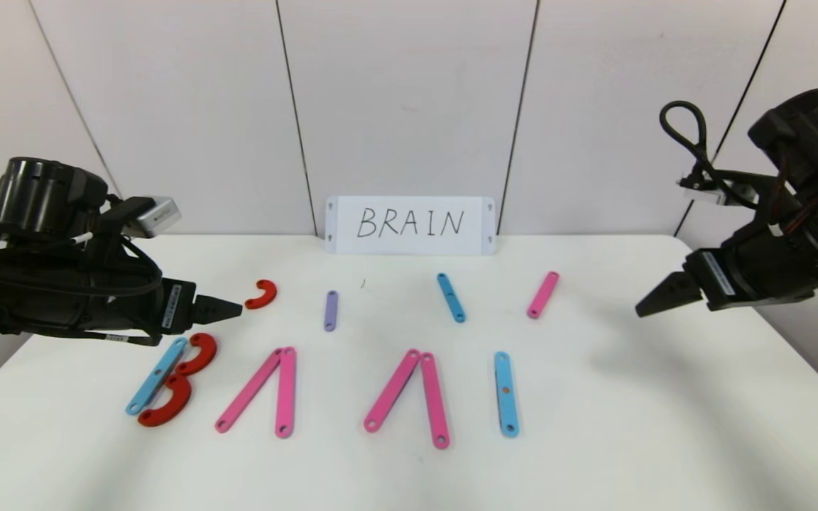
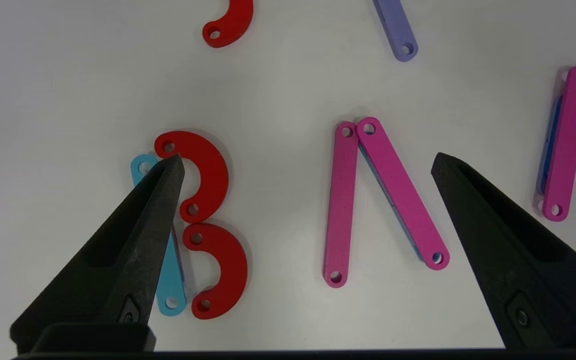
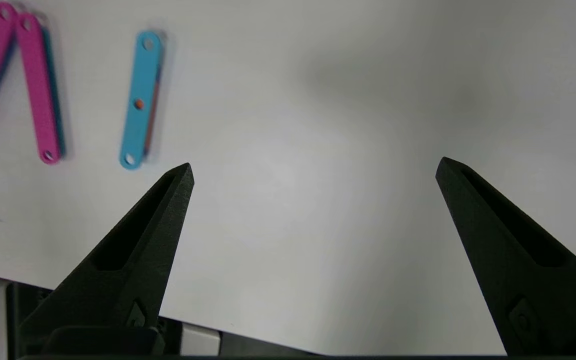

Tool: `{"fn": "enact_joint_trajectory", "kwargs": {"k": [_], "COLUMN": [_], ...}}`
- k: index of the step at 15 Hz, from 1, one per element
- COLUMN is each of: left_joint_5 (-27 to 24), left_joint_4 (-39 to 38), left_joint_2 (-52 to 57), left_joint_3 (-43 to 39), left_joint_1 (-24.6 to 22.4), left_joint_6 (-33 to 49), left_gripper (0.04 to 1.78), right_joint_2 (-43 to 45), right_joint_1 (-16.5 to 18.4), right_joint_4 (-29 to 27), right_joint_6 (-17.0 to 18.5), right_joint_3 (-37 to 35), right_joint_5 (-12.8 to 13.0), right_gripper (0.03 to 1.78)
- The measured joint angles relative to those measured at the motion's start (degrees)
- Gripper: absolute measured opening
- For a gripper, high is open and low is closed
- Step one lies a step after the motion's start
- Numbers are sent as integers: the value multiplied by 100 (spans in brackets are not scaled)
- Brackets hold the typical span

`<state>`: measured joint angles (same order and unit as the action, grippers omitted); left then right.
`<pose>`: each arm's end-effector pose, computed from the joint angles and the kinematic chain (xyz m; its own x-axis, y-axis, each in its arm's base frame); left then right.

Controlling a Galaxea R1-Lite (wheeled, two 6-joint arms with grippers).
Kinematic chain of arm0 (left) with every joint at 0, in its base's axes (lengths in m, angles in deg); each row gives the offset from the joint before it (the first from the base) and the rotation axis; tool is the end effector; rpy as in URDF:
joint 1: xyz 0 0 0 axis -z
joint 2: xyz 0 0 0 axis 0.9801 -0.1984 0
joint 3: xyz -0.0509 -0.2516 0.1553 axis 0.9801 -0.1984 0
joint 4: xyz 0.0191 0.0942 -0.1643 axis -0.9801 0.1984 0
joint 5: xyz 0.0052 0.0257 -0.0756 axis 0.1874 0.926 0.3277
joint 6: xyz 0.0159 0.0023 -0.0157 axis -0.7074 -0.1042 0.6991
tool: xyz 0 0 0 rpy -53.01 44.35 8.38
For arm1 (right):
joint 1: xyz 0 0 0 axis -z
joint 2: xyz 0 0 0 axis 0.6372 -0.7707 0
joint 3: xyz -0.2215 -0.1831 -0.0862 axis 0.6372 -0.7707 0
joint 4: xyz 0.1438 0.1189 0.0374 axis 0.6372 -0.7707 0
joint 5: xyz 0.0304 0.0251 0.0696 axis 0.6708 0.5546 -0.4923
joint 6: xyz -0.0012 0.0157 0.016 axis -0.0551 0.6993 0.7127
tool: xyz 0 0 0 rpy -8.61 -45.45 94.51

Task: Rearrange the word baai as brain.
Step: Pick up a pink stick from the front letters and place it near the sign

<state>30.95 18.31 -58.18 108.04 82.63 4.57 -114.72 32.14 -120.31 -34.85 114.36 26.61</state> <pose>0.2621 -0.0232 0.2029 0.7427 -0.2498 -0.6213 0.2770 0.9593 -0.0546 0.2767 0.0394 0.2446 0.4689 0.2091 -0.8581 -0.1708 0.9747 0.1441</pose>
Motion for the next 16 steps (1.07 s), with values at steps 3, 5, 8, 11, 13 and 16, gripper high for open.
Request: {"fn": "enact_joint_trajectory", "kwargs": {"k": [3, 5, 8, 11, 13, 16], "left_joint_5": [-2, 0, -5, 2, 33, 330], "left_joint_4": [2, 7, 52, 311, 597, 851], "left_joint_2": [39, 50, 57, 77, 52, -61], "left_joint_3": [-98, -161, -235, -299, -321, -340], "left_joint_1": [122, 234, 372, 538, 555, 436], "left_joint_6": [-122, -139, -157, -251, -562, -1042], "left_gripper": [173, 173, 173, 173, 173, 173], "right_joint_2": [-174, -227, -245, -236, -218, -188], "right_joint_1": [-143, -238, -267, -269, -258, -232], "right_joint_4": [177, 177, 174, 173, 174, 177], "right_joint_6": [315, 317, 312, 310, 317, 312], "right_joint_3": [52, 46, 29, 24, 27, 27], "right_joint_5": [-59, -59, -48, -48, -48, -48], "right_gripper": [170, 170, 170, 170, 170, 170]}}
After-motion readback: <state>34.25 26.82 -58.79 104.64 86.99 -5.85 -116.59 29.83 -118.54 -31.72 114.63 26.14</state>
